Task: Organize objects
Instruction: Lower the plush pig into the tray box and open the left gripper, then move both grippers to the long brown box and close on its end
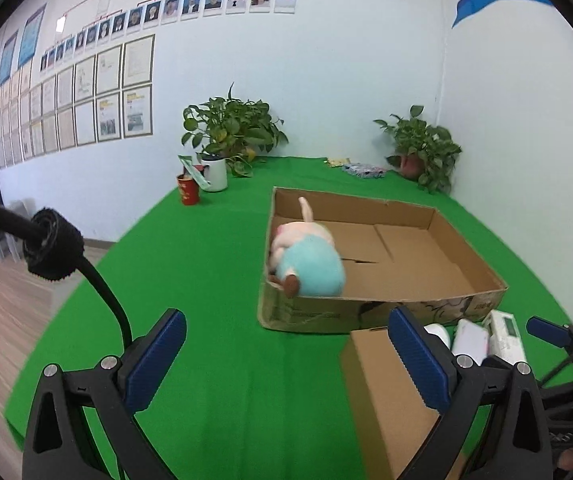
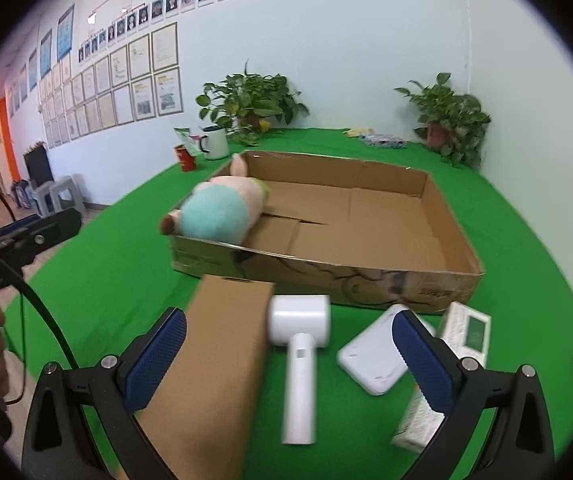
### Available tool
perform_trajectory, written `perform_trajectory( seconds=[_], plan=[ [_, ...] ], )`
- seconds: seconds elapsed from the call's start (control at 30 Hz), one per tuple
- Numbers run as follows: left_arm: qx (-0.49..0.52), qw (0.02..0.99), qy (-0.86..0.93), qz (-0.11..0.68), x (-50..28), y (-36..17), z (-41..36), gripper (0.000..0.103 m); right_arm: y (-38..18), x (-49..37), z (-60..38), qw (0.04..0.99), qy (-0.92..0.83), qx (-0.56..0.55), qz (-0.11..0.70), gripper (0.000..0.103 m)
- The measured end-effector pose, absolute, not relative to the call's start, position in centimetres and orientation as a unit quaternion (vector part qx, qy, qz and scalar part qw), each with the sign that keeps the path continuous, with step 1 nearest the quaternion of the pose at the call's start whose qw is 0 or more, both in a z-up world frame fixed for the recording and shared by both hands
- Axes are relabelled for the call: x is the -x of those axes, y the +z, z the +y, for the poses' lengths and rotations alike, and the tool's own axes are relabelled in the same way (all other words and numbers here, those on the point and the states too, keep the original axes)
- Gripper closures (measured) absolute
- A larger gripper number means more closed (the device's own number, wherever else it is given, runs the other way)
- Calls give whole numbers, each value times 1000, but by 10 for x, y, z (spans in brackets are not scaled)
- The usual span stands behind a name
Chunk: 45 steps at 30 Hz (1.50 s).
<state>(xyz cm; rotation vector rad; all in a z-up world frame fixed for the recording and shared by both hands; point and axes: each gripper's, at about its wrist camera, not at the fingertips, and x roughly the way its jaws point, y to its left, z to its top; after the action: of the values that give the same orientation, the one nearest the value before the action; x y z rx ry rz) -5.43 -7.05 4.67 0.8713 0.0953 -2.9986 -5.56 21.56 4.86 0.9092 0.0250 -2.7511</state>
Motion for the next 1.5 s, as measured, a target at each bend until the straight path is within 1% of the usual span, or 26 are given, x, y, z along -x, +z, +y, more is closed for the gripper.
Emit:
perform_trajectory(
  seconds=[0.13,0.23,0.4,0.47,0.53,0.6,0.73,0.8,0.97,1.03,1.1,1.2,1.27,1.37,1.5],
  plan=[
    [-302,24,-952,34,47,47,-88,2,48,42,190,195,-928,-316,8,1],
    [-337,7,-940,60,47,29,-94,2,30,41,200,211,-916,-342,-14,1],
    [-396,-51,-909,115,68,-16,-83,2,-13,47,235,144,-905,-399,-17,1],
    [-423,-86,-893,129,80,-37,-70,7,-19,45,249,137,-903,-406,-32,1],
    [-439,-112,-882,129,90,-52,-55,8,-19,40,258,126,-907,-400,-32,1],
    [-446,-131,-876,127,96,-60,-44,13,-18,35,260,121,-912,-392,-24,1],
    [-462,-179,-858,135,104,-74,-24,17,-21,28,259,128,-908,-397,-27,1],
    [-468,-197,-849,147,103,-79,-20,24,-24,22,254,135,-905,-403,-24,1],
    [-465,-224,-837,181,98,-82,-20,25,-27,8,226,176,-897,-406,-2,1],
    [-467,-237,-830,190,96,-85,-18,29,-29,7,215,185,-894,-408,7,1],
    [-474,-248,-825,181,94,-87,-11,36,-31,8,207,193,-890,-413,13,1],
    [-475,-259,-825,166,89,-87,-1,37,-36,10,198,196,-880,-432,7,1],
    [-480,-273,-816,172,87,-89,4,41,-37,9,195,193,-878,-438,11,0],
    [-485,-282,-813,159,83,-91,11,41,-38,7,196,181,-879,-440,28,0],
    [-493,-294,-800,171,80,-96,15,41,-38,6,202,162,-882,-439,51,0]
  ],
)
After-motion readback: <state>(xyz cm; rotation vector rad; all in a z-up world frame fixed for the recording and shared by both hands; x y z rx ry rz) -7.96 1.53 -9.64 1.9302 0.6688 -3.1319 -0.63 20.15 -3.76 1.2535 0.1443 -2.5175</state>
